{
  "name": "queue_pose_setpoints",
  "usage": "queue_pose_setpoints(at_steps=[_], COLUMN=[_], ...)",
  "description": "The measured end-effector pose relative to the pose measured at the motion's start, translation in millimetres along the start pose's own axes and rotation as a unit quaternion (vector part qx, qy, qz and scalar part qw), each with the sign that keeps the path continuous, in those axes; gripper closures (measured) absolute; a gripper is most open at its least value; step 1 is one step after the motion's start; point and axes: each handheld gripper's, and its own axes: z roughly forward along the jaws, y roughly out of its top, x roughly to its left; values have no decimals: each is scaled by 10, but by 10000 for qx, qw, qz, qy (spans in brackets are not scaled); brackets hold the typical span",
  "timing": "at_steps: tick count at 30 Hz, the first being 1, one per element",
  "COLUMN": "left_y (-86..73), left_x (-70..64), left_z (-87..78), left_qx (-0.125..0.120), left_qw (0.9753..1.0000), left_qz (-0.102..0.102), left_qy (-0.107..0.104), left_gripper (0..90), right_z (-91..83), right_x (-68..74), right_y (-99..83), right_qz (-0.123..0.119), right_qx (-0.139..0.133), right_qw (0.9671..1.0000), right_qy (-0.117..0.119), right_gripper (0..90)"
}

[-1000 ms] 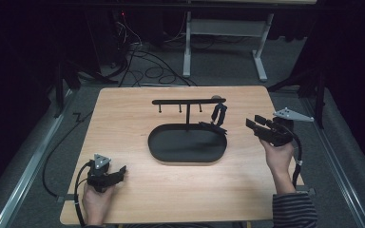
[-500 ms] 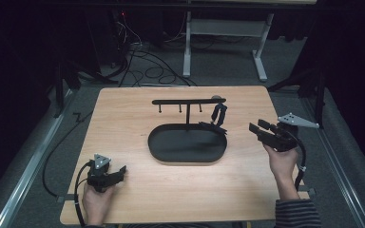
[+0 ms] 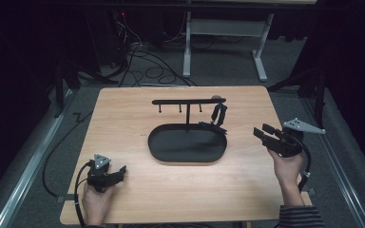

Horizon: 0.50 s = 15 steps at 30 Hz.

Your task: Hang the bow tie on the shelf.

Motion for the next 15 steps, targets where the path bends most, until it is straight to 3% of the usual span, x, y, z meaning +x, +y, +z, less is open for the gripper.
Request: queue_pose_setpoints(at_steps=[15], left_y=[0], left_x=[0], left_z=[0], left_qx=[1], left_qw=[10000], left_qz=[2], left_qy=[1], left_gripper=[282], right_z=[-35], right_x=[-16], right_y=[-187], right_qz=[99], right_qx=[113], right_qw=[9999], right_qy=[31], right_gripper=[547])
